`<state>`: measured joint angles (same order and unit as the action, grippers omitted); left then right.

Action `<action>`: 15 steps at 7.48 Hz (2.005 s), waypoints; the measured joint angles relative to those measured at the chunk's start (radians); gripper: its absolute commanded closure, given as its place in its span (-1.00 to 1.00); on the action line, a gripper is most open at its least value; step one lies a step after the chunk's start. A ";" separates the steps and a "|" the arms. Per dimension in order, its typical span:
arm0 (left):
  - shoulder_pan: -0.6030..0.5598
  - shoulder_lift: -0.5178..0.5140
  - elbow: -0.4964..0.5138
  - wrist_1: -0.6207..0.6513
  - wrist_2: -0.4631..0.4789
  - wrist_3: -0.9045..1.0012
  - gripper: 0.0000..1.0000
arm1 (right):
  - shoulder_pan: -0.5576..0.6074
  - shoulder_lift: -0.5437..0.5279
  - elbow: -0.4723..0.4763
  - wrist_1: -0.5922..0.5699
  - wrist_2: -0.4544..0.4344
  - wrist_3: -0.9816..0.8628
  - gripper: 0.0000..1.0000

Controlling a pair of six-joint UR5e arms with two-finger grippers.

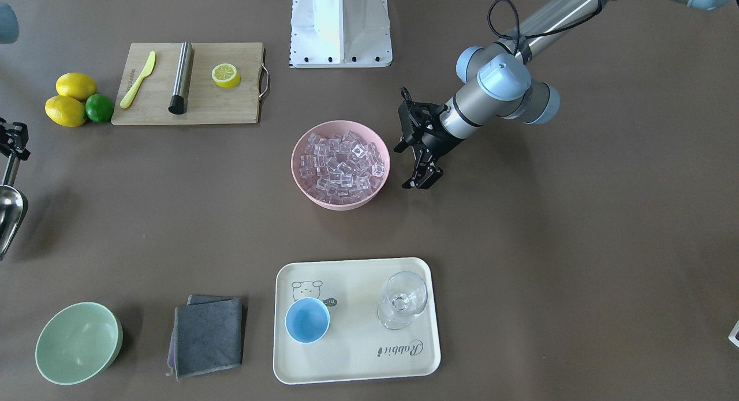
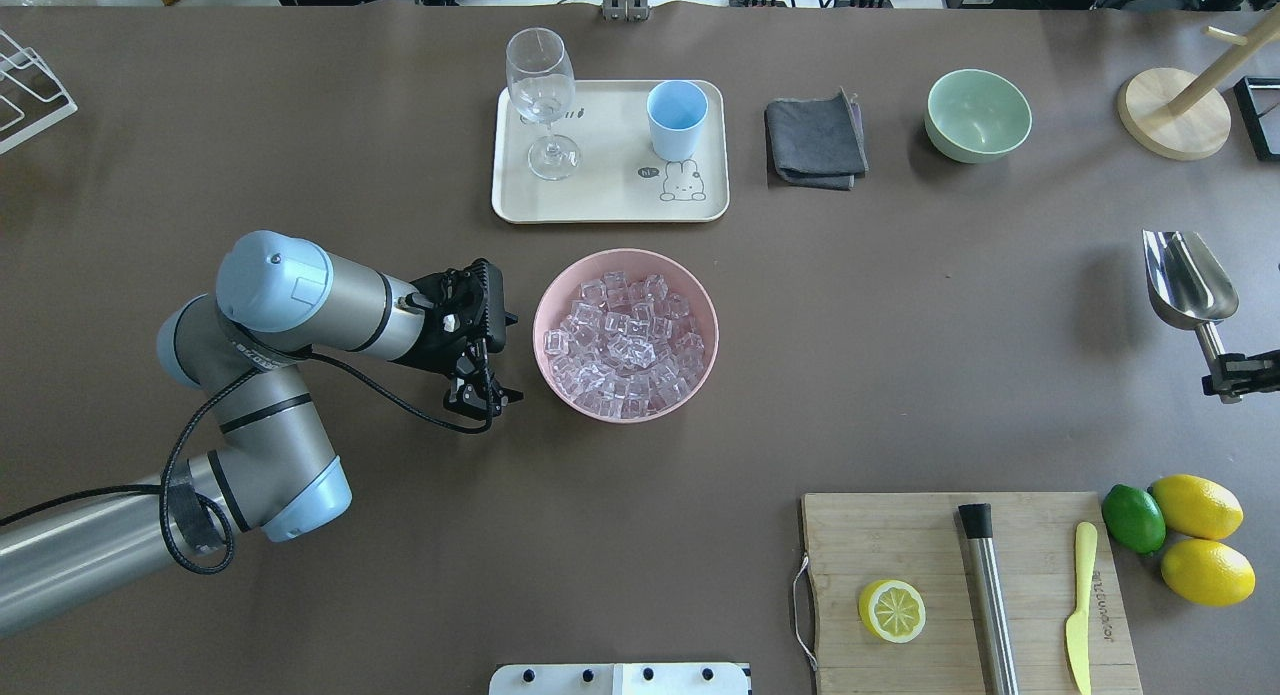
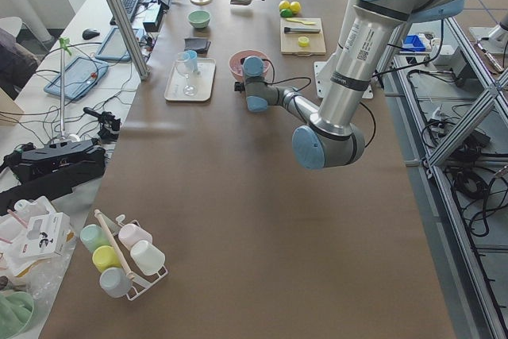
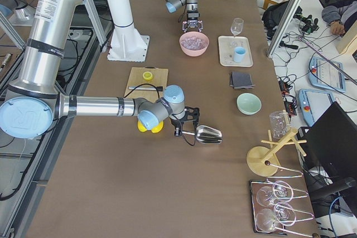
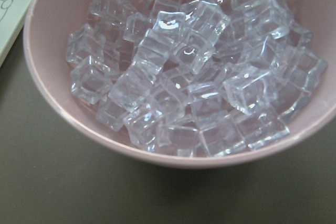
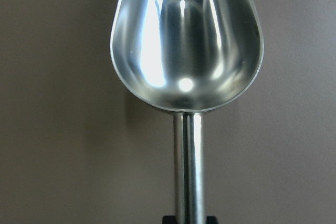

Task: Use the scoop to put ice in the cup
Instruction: 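Move the left gripper to the pink bowl while the right grasps the scoop, then lift the metal scoop with the right gripper and carry it toward the pink bowl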

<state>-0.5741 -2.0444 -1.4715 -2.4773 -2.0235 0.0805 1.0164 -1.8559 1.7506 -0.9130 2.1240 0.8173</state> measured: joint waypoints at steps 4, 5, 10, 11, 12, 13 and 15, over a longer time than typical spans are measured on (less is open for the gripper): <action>0.009 -0.016 0.011 0.001 0.002 -0.002 -0.98 | 0.067 -0.027 0.105 -0.085 0.014 -0.326 1.00; 0.010 -0.017 0.012 0.001 0.002 -0.002 -0.98 | 0.105 -0.023 0.139 -0.142 0.020 -0.454 1.00; 0.011 -0.020 0.013 -0.001 0.002 -0.002 -0.98 | 0.226 0.107 0.246 -0.471 0.056 -0.760 1.00; 0.011 -0.020 0.012 -0.002 0.002 -0.002 -0.98 | 0.215 0.148 0.290 -0.568 0.050 -0.782 1.00; 0.011 -0.020 0.012 -0.002 0.002 -0.002 -0.98 | 0.204 0.207 0.320 -0.680 0.046 -0.855 1.00; 0.011 -0.020 0.011 -0.002 0.002 -0.002 -0.98 | 0.179 0.269 0.338 -0.768 0.029 -0.965 1.00; 0.012 -0.020 0.010 -0.002 0.002 -0.002 -0.98 | 0.115 0.366 0.382 -0.893 -0.062 -1.200 1.00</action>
<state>-0.5623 -2.0641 -1.4612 -2.4797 -2.0218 0.0784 1.1319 -1.4901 2.1331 -1.8057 2.0624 -0.3825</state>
